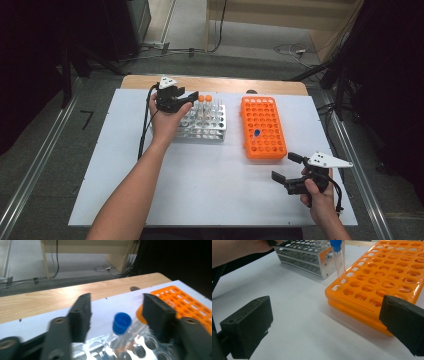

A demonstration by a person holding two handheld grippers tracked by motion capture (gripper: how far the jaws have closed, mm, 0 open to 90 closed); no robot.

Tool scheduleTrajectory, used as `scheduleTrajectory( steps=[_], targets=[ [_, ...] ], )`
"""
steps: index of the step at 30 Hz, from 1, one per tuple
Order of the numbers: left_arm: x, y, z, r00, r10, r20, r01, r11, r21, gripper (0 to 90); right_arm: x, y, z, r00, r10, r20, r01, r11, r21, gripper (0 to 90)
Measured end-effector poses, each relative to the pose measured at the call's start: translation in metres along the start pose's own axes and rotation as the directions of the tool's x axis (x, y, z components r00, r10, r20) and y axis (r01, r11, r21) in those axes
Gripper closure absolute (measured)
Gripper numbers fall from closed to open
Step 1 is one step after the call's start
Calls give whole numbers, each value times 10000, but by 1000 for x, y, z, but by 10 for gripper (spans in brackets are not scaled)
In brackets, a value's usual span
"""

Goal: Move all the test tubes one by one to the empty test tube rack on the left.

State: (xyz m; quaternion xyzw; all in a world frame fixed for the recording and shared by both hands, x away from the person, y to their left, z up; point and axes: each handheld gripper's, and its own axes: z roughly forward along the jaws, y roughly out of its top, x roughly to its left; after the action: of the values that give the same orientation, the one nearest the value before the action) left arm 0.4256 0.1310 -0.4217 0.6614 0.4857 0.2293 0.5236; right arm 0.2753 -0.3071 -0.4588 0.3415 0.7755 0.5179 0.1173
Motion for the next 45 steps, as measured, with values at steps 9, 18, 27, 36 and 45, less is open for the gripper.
scheduleTrajectory(
  steps=[9, 18, 27, 36, 45],
  targets=[
    [-16, -10, -43, 9940, 356, 1030, -347, 9993, -107, 33, -4, 9, 18, 9999, 68, 127, -68, 10000, 10, 14],
    [-38, -34, -88, 9705, 617, 2329, -550, 9979, -348, 0, -9, 17, 43, 9984, 229, 516, -240, 9995, 211, 133],
    [-61, -64, -118, 9574, 859, 2758, -833, 9963, -209, 0, -12, 23, 72, 9912, 217, 1303, -283, 9984, 489, 424],
    [-71, -87, -132, 9557, 966, 2781, -958, 9953, -165, 0, -7, 31, 99, 9855, -98, 1693, -27, 9973, 732, 613],
    [-74, -91, -130, 9539, 890, 2867, -894, 9959, -115, 0, -4, 27, 100, 9736, -338, 2257, 293, 9993, 235, 750]
  ],
)
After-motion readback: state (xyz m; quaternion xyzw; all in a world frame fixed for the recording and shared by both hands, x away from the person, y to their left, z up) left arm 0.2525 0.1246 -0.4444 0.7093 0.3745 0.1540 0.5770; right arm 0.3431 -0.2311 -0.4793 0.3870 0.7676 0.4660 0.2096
